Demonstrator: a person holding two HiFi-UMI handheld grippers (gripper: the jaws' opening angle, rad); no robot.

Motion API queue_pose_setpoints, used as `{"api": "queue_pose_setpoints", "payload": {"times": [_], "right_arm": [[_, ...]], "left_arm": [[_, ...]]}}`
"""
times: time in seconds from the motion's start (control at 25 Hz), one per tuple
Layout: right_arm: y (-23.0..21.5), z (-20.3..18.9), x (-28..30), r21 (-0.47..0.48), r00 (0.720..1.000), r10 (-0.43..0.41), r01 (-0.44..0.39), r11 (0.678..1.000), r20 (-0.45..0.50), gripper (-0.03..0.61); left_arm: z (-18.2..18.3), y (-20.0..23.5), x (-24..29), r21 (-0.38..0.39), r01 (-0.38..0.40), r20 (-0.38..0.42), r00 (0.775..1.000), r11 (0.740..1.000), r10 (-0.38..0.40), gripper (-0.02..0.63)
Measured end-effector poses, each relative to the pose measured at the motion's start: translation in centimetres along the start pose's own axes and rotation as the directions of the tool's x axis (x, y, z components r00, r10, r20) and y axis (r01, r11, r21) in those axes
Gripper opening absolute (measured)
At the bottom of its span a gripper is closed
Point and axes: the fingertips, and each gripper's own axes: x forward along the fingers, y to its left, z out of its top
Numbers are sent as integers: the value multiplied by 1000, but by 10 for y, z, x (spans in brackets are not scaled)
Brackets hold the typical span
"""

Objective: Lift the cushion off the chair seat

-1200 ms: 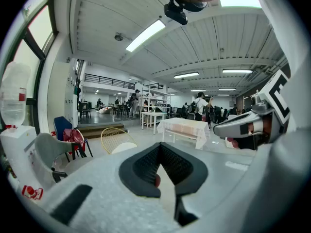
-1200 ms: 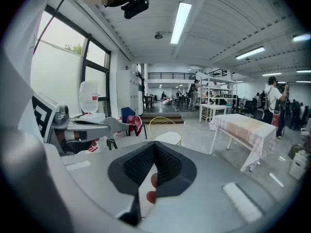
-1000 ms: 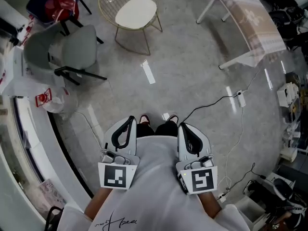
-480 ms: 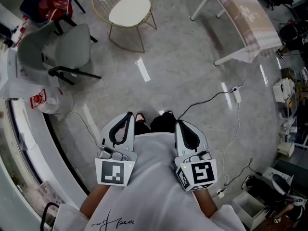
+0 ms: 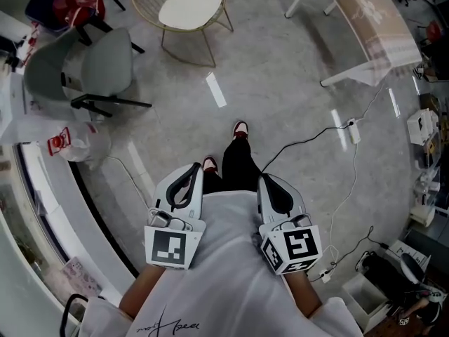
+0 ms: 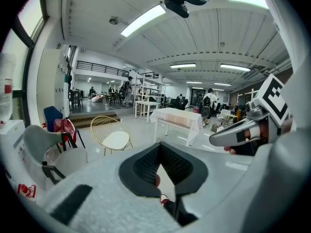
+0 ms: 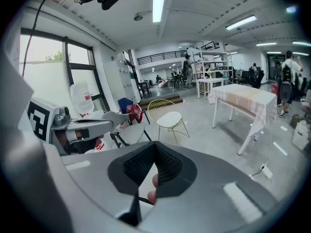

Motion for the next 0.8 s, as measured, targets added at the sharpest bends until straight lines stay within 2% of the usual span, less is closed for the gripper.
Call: {"api": "queue_pose_setpoints", "payload": {"times": [0.16,0.4,0.8], "right_arm": [[-15,7,22,50,998,45,-43,998,-34,6],[-52,34,47,71,996,70,-66,995,-58,6],[-120,90,88,101,996,81,-77,992,-29,6]], "left_arm": [[-2,7,24,-17,-17,-34,999,1000,17,8],[5,9,73,-35,-16,-85,996,999,13,8],[40,10,158,-1,-17,-65,998,1000,17,8]]}}
